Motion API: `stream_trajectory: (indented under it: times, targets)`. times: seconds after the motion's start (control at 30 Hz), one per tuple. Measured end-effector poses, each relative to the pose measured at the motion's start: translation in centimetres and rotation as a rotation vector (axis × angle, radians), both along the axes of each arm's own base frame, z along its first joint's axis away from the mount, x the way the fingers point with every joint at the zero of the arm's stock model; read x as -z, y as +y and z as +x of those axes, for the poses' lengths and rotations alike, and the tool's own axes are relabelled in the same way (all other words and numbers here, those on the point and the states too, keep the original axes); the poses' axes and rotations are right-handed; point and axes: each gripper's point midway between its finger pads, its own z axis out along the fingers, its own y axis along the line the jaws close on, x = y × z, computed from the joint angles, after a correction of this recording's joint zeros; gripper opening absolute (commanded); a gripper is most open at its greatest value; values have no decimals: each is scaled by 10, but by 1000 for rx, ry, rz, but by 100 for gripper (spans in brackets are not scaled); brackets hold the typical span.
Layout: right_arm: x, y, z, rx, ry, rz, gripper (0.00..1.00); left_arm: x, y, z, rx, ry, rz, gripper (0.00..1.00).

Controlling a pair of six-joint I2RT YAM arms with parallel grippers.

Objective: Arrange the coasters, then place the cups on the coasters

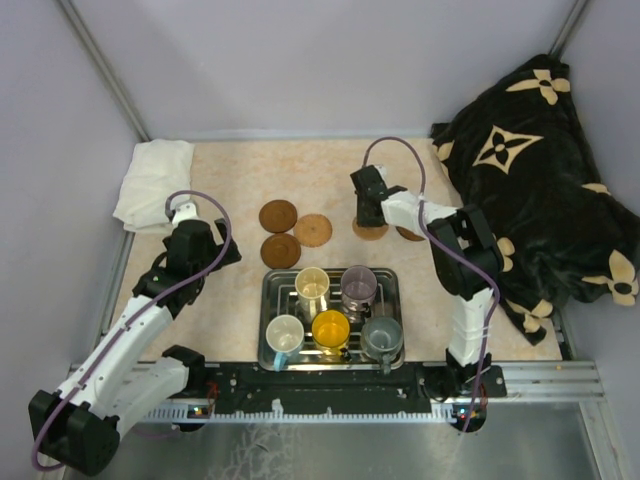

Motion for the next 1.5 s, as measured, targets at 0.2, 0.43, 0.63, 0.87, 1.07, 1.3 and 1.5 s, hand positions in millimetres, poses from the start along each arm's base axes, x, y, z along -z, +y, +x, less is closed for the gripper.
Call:
stream_trajectory:
  times: [0.2,0.43,0.63,0.87,1.07,1.3,1.5]
  targets:
    - [0,-8,2,19,0,-14,20,0,0,0,0,0,0,100]
    - [0,-15,0,35,-4,-39,20,0,0,0,-1,0,-1,100]
    - [0,-18,-1,32,1,-48,22,1,0,0,-5,4,-5,100]
    - [-4,-23,-4,-14,29,-92,25,1,0,0,-7,3,-6,100]
    - [-51,-10,22,-60,-51,-87,26,-2,0,0,-7,-8,-10,100]
    - [-94,17,41,-120,-154,-65,25,-7,1,-1,-10,-27,-16,100]
    - [-79,26,22,-134,-104,-80,21,-11,1,-2,-10,-40,-21,100]
